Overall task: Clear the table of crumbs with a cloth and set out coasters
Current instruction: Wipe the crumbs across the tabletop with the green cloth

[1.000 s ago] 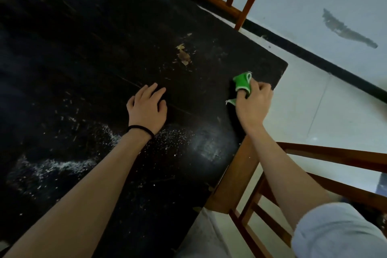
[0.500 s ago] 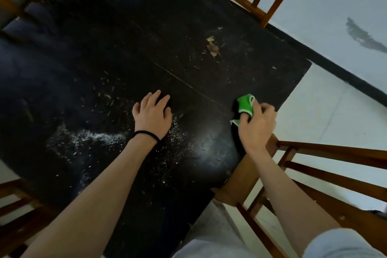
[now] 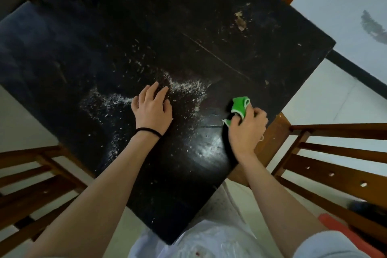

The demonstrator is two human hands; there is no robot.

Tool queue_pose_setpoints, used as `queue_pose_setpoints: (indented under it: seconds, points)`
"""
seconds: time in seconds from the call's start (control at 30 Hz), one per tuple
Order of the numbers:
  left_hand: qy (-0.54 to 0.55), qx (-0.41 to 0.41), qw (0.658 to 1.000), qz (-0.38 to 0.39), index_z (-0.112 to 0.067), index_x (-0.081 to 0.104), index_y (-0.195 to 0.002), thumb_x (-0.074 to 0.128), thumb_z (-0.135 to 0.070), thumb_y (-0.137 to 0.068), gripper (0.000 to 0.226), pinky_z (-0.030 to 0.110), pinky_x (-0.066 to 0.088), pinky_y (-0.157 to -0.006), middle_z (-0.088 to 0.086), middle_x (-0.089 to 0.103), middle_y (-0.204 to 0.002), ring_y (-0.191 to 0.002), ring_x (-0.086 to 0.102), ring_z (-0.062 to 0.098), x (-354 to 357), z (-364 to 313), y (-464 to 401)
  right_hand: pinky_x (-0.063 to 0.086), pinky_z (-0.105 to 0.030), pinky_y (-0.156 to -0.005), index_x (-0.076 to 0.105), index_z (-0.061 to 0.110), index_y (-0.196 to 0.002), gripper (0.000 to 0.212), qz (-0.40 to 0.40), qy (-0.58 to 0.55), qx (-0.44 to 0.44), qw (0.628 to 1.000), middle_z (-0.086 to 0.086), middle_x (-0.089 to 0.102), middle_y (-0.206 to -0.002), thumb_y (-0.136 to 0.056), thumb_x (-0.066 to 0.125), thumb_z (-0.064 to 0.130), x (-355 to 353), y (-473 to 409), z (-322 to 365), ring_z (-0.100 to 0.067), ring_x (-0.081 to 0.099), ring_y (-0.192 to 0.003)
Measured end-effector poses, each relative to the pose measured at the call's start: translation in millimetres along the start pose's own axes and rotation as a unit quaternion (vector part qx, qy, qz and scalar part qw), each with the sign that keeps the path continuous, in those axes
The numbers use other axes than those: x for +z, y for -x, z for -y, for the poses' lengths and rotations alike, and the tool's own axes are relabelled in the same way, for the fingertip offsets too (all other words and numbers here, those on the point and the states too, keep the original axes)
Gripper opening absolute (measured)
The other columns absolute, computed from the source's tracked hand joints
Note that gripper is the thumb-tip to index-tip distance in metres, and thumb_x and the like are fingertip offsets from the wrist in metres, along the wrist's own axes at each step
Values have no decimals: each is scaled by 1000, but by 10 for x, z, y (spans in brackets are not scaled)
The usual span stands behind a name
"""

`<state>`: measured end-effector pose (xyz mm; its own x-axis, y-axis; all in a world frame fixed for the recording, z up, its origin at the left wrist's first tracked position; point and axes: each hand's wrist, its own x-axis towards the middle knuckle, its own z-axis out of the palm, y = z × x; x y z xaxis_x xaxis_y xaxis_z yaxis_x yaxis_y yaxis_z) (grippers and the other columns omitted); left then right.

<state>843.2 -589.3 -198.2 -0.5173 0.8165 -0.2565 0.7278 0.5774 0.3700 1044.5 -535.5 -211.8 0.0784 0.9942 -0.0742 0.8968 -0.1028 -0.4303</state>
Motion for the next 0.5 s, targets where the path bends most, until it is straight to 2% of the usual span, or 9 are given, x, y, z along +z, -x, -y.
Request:
queue_pose_setpoints:
  seconds: [0.03,0.13,0.17,0.27,0.33,0.4,0.43,0.5]
  points:
    - [4,2,1000,-2,-25,44,-137,42,-26,-96,42,43,9,-116,0,30,-152,-143,18,20,-8,54,71,37,-43,-84,51,4,-125,46,7,12,-11,1000,-22,49,-115,-80,57,13,52,153,63,-38,45,-103]
    - [36,20,999,-23,-22,49,-133,45,-21,-94,39,43,11,-115,3,33,-150,-141,23,22,-30,211,264,40,-39,-74,54,7,-122,48,57,12,-137,989,-18,52,-106,-75,60,13,267,725,308,-34,48,-93]
    - [46,26,998,-37,-21,52,-131,46,-18,-94,38,44,12,-115,4,34,-149,-140,25,24,-42,262,312,40,-39,-72,55,7,-120,46,63,1,-155,986,-17,53,-104,-75,57,15,309,840,341,-34,49,-90]
    - [60,30,995,-76,-20,54,-128,48,-15,-92,37,45,15,-114,6,36,-148,-138,28,26,-118,533,453,39,-39,-79,56,1,-118,46,34,-98,-124,987,-20,52,-104,-78,44,20,282,913,317,-35,48,-95]
    - [55,15,995,-76,-20,52,-130,47,-17,-93,38,46,14,-115,6,33,-149,-140,25,26,-146,726,534,39,-41,-82,55,-1,-117,46,3,-111,-171,979,-21,53,-104,-77,46,20,191,913,234,-31,46,-98]
    - [49,-14,996,-71,-19,48,-133,47,-18,-93,40,47,13,-115,7,29,-151,-142,19,26,-153,861,606,43,-43,-77,54,4,-117,44,6,-90,-294,951,-18,55,-104,-75,52,16,120,957,183,-27,46,-96]
    - [48,-32,996,-65,-20,46,-135,47,-19,-93,41,47,12,-115,7,26,-153,-143,16,26,-152,942,677,43,-45,-74,52,8,-118,44,37,-80,-368,925,-16,54,-105,-75,55,15,109,1055,174,-27,47,-95]
    - [44,-59,995,-63,-20,41,-138,46,-20,-94,44,47,10,-115,6,22,-154,-144,12,26,-138,1064,786,40,-41,-72,48,15,-118,43,131,-57,-507,850,-10,50,-108,-76,54,16,79,1268,158,-27,48,-93]
